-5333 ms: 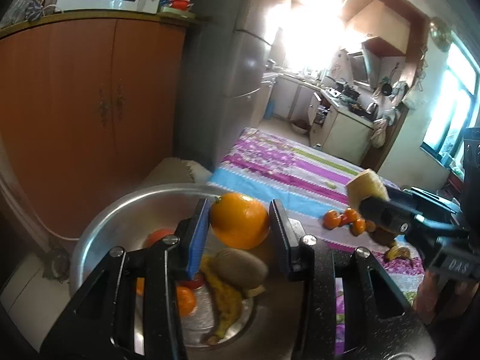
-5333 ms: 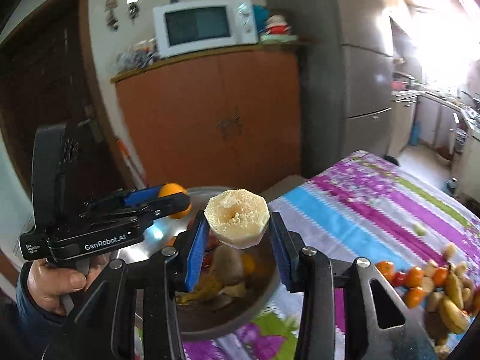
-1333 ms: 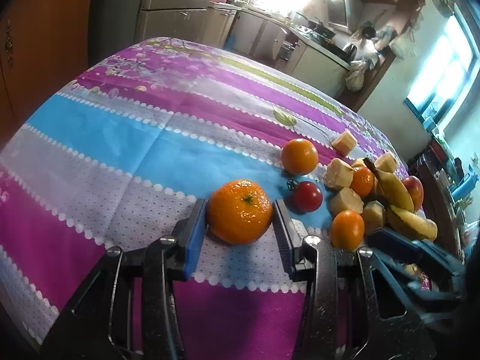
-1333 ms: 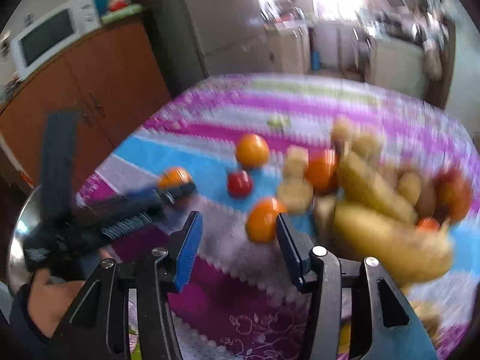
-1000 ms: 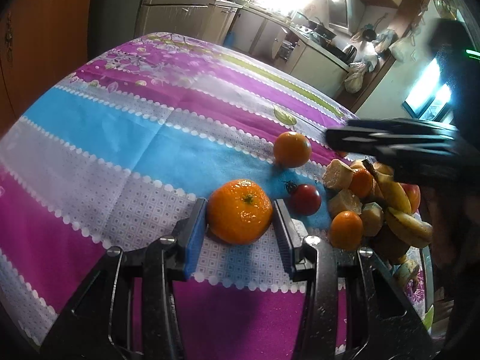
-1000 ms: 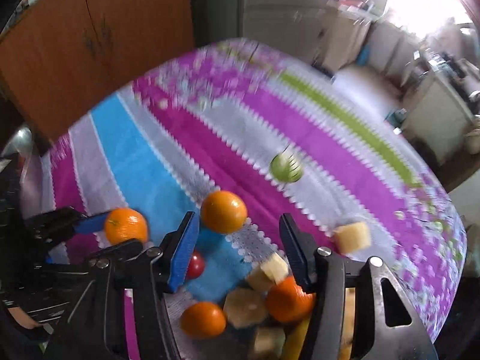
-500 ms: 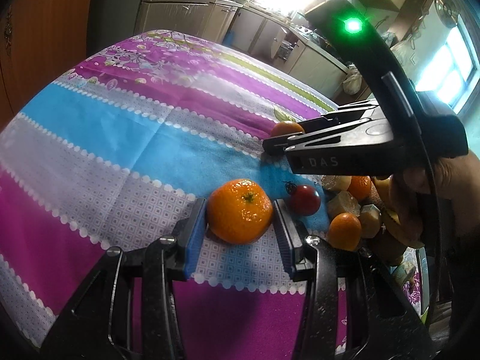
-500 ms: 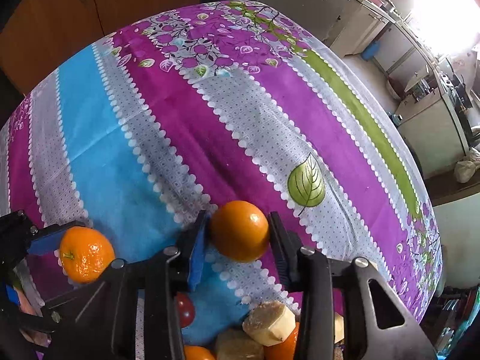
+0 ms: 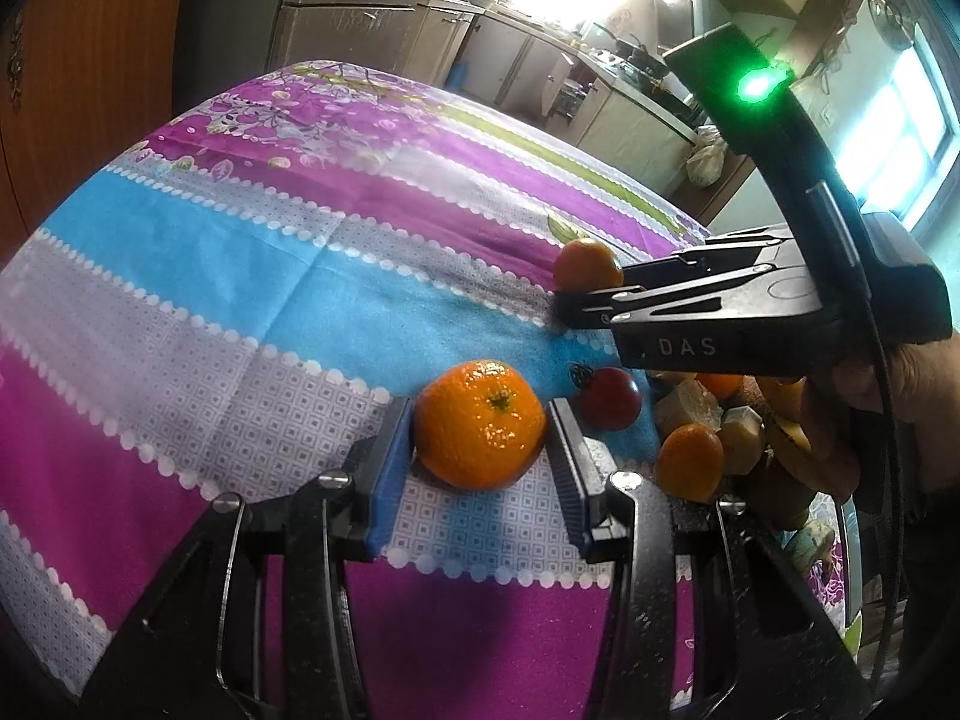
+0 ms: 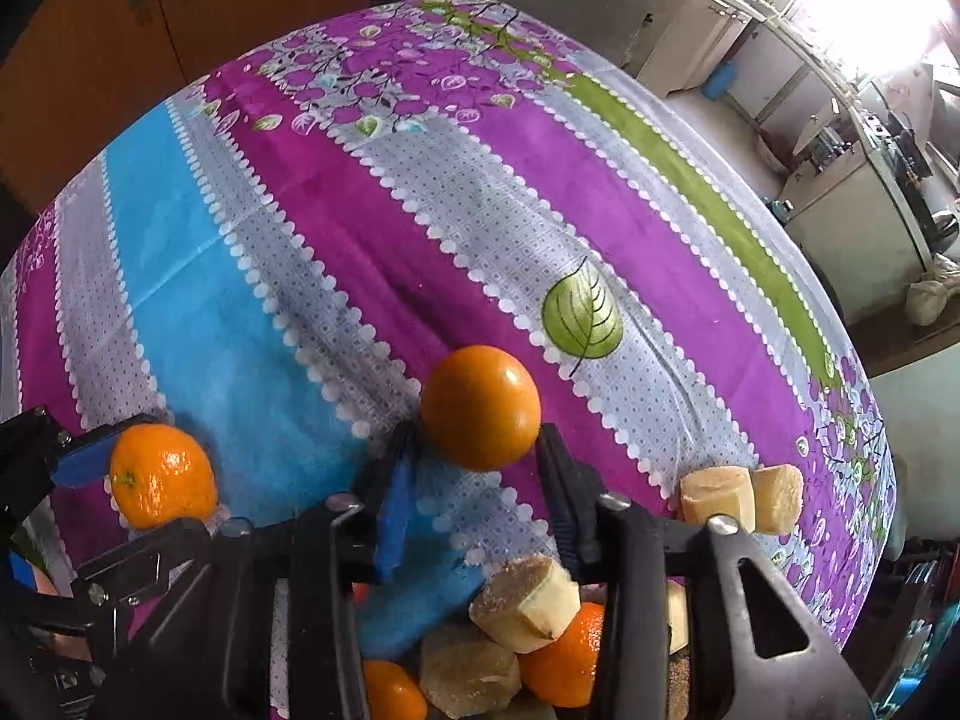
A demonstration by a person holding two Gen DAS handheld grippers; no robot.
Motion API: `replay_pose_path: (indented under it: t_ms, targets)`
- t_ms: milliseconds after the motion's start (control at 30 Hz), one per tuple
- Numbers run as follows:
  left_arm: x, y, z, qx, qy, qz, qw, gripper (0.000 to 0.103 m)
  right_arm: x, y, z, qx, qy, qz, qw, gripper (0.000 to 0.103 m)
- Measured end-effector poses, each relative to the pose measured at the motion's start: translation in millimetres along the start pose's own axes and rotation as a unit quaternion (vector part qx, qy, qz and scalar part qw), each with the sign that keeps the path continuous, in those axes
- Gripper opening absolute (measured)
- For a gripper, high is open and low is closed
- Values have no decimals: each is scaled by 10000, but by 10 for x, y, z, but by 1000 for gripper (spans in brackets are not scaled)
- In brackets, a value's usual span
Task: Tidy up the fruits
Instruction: 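Grasp an orange with the right tool while the left tool holds the mandarin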
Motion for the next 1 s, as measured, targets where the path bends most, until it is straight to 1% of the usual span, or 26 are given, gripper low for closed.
replay_pose_path:
  t_ms: [233,300,333,367,433,500,533,567,600,633,667,700,733,767,800,900,1000]
  targets:
    - [-2,-1,1,-13,-2,-1,10000,44,-37,42,130,-71,-277,-17,9996,35]
    - [-3,-3,6,-33,1,-17,10000,44,-63,20,246,-62,-449,-78,9989,32]
    - [-3,-3,10,-35,-5,-30,10000,44,-77,12,318,-47,-555,-117,9984,22]
    - [-4,-11,23,-22,-36,-55,10000,44,-102,1,417,-17,-688,-163,9975,14]
    - [-8,-34,37,40,-75,-140,9999,44,-155,-20,620,22,-974,-279,9948,14]
    - [-14,-45,42,84,-74,-177,9998,44,-222,-15,732,77,-1082,-272,9937,14]
    - [-14,-41,39,91,-64,-178,9998,44,-244,-8,740,123,-1038,-211,9943,14]
    - [-12,-35,36,104,-53,-170,9998,44,-270,-4,724,165,-903,-130,9957,14]
    - [-13,-37,34,108,-48,-163,9998,44,-271,-34,727,71,-901,-140,9958,15]
    - [-12,-32,37,107,-47,-154,9998,44,-265,-60,723,25,-888,-146,9959,20]
    - [-10,-23,35,102,-44,-137,9998,44,-246,-114,687,40,-830,-148,9964,30]
    - [-9,-16,34,90,-39,-124,9999,44,-224,-146,653,30,-817,-169,9965,35]
    - [-5,-13,30,83,-34,-117,9999,44,-192,-183,617,8,-809,-174,9966,46]
    - [1,-9,25,75,-29,-114,9999,44,-137,-190,544,76,-735,-90,9972,51]
    - [0,-4,26,62,-27,-104,9999,44,-100,-175,496,118,-680,8,9976,52]
    - [0,10,16,16,4,-59,10000,44,15,-109,304,-57,-442,357,9984,53]
    - [8,15,8,-1,14,-43,10000,44,100,-10,135,-96,-268,595,9978,53]
Point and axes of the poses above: each gripper's, at about its wrist camera, not at the fingertips, and z roughly against the way its jaws point, y to its left, x to its top, the point moved 5 cm from there along -z, roughly the way its jaws point, and after that the axes turned 5 degrees about y, right-handed, at the moved point
